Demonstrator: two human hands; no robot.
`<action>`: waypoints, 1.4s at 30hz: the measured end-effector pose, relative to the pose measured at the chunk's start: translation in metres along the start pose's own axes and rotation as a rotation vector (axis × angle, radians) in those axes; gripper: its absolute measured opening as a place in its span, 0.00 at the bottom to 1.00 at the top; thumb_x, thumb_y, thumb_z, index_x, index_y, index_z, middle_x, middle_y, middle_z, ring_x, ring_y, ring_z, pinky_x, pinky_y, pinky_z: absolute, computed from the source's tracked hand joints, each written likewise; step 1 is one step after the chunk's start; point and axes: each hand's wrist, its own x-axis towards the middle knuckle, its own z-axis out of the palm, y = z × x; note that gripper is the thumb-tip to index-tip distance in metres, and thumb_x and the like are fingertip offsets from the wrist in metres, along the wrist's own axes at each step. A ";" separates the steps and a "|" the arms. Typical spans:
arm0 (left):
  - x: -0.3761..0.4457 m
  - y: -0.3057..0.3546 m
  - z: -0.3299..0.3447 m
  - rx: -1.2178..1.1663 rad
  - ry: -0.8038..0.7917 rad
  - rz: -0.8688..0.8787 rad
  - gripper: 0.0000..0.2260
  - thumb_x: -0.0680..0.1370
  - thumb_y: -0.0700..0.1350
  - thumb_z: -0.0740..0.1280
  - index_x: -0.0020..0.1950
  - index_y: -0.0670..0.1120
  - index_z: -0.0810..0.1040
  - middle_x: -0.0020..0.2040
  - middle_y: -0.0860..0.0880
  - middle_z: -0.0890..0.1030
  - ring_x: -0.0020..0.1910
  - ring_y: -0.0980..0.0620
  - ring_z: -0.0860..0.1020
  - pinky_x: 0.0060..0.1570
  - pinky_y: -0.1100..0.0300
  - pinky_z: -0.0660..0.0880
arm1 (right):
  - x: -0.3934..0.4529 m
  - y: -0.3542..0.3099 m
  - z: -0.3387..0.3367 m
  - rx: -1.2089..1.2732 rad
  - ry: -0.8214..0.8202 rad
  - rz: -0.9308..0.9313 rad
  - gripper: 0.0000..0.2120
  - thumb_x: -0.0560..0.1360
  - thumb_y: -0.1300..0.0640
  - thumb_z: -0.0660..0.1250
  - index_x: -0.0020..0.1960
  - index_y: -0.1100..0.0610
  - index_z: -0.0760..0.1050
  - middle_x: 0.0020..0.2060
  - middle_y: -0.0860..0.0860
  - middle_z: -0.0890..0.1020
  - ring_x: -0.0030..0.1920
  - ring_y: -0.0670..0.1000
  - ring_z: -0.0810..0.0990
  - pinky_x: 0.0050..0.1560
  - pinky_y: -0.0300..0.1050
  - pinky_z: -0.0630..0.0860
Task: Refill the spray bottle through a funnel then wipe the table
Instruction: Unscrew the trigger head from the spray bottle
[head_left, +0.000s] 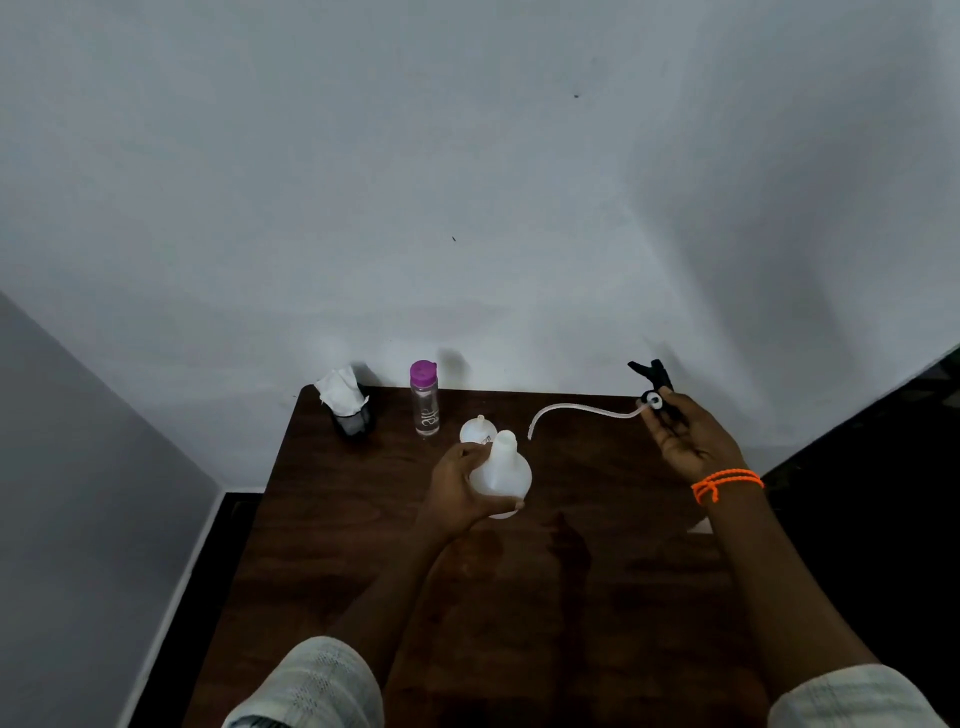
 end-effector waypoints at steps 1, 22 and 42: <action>-0.001 -0.001 0.000 -0.001 -0.009 -0.007 0.39 0.59 0.60 0.84 0.65 0.45 0.79 0.62 0.55 0.76 0.61 0.55 0.75 0.59 0.64 0.73 | 0.001 -0.001 -0.001 -0.007 0.000 -0.001 0.11 0.68 0.68 0.74 0.49 0.64 0.78 0.50 0.60 0.83 0.52 0.57 0.84 0.40 0.46 0.84; -0.039 -0.069 0.029 -0.026 -0.121 -0.191 0.42 0.63 0.55 0.84 0.74 0.47 0.74 0.75 0.48 0.72 0.73 0.50 0.71 0.70 0.60 0.67 | 0.059 0.130 -0.049 -0.799 0.039 0.306 0.23 0.71 0.74 0.71 0.63 0.63 0.72 0.46 0.61 0.83 0.36 0.55 0.85 0.32 0.50 0.82; -0.050 -0.114 0.064 -0.023 -0.145 -0.098 0.39 0.64 0.58 0.82 0.73 0.53 0.76 0.74 0.47 0.74 0.72 0.53 0.71 0.69 0.74 0.62 | 0.090 0.211 -0.062 -0.902 0.112 0.262 0.22 0.67 0.76 0.76 0.50 0.59 0.69 0.48 0.61 0.80 0.43 0.58 0.83 0.37 0.55 0.84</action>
